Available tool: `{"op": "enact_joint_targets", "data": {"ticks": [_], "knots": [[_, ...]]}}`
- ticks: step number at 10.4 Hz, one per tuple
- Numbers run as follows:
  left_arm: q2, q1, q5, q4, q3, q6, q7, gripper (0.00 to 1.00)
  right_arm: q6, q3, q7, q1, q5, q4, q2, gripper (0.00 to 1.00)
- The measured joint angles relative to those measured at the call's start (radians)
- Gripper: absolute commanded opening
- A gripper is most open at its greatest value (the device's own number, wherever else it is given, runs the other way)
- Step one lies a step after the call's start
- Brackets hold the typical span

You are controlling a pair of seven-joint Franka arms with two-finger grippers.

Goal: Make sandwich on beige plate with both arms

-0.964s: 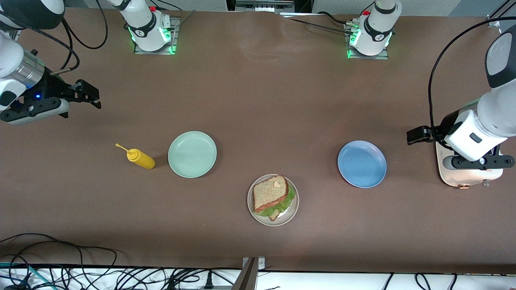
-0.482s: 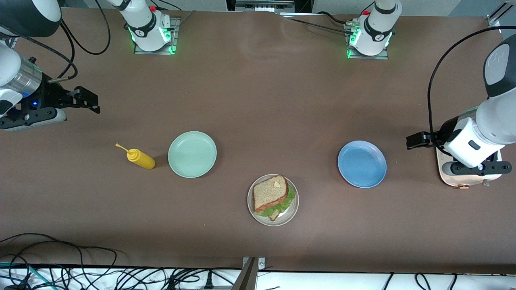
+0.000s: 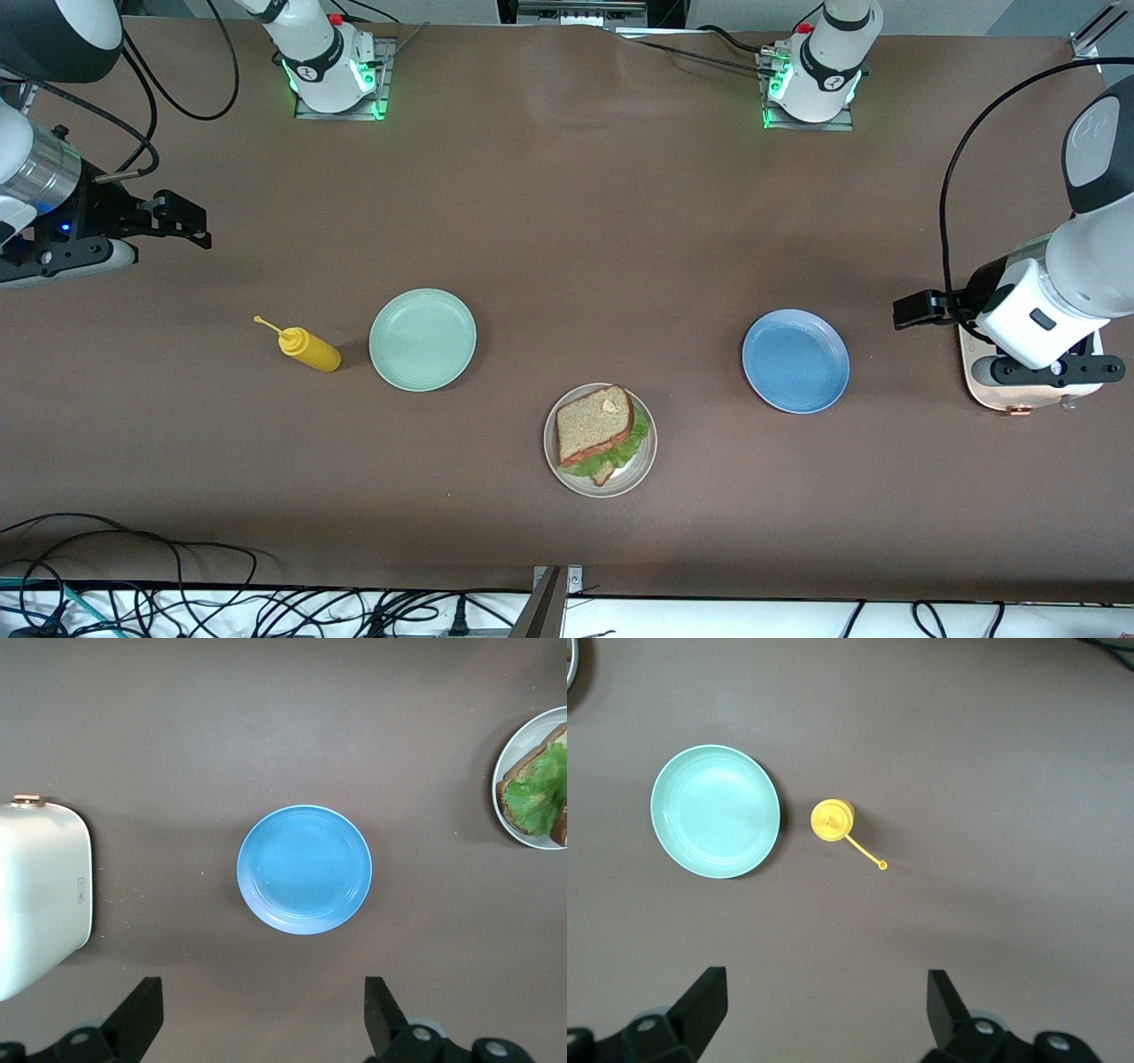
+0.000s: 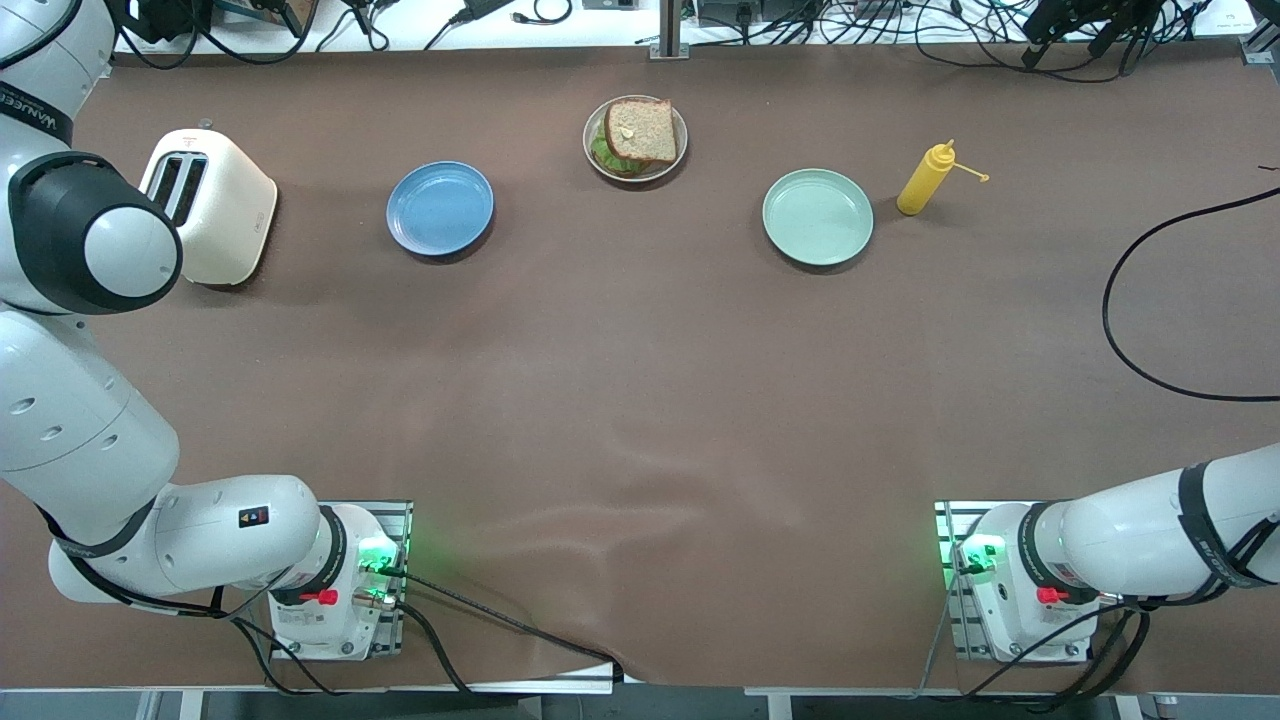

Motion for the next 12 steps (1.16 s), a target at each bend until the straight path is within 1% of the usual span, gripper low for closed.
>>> {"op": "enact_joint_targets", "data": {"ticks": [3,5,9,12], "knots": [[0.000,0.000,0.000,0.000,0.000,0.001,0.000,1.00,-0.001,-0.008,0.000,-0.002,0.000,0.008,0.000,1.00],[0.000,0.000,0.000,0.000,0.000,0.002,0.000,1.00,-0.040,-0.006,0.000,0.003,0.000,0.014,0.002,1.00],[0.000,0.000,0.000,0.000,0.000,0.004,0.000,1.00,-0.049,-0.005,0.001,0.009,-0.001,0.015,0.025,1.00],[0.000,0.000,0.000,0.000,0.000,0.004,0.000,1.00,-0.047,-0.005,0.061,0.010,-0.008,0.016,0.025,1.00]]}}
